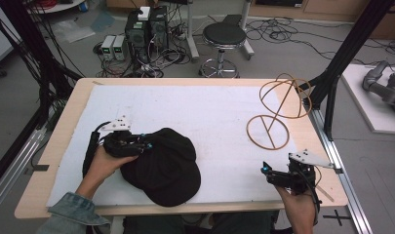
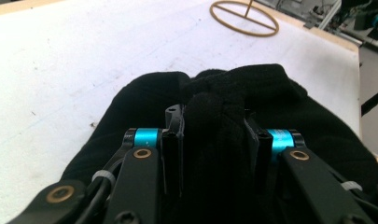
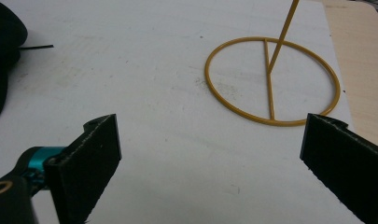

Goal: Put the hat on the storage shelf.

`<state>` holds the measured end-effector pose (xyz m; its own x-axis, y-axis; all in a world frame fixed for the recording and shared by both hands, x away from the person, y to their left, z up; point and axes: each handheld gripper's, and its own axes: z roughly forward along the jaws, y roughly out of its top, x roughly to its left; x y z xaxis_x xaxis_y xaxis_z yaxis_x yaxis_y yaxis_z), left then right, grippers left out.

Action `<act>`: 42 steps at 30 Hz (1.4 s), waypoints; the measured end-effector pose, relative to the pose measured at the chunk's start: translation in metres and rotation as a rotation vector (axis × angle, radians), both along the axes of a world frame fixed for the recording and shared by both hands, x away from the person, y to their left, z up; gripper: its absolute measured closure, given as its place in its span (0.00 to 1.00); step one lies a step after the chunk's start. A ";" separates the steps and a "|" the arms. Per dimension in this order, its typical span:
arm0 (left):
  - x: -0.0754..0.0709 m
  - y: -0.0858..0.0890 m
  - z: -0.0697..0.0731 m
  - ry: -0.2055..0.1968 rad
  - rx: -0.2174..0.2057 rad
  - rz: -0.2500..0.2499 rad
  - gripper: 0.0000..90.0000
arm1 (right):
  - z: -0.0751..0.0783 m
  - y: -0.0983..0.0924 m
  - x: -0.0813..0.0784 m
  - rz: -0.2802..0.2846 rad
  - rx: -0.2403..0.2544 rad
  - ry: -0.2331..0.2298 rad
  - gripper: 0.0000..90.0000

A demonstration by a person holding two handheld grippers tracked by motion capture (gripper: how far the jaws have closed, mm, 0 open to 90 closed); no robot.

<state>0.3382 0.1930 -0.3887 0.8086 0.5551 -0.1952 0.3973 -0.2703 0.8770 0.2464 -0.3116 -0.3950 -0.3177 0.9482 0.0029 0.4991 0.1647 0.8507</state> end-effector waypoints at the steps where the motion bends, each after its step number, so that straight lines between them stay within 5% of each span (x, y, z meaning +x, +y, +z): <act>1: -0.001 0.001 0.001 -0.006 -0.005 -0.002 0.74 | -0.001 0.001 0.000 0.002 -0.002 0.003 0.05; 13: -0.003 0.000 0.027 -0.012 -0.132 -0.015 0.75 | -0.004 0.002 0.003 0.014 0.010 0.016 0.05; 22: 0.005 -0.006 0.053 -0.050 -0.143 -0.005 0.75 | -0.002 -0.001 0.002 0.013 0.017 0.009 0.05; 42: 0.049 -0.047 0.129 -0.079 -0.259 -0.098 0.75 | -0.003 -0.004 0.000 0.009 0.035 0.005 0.05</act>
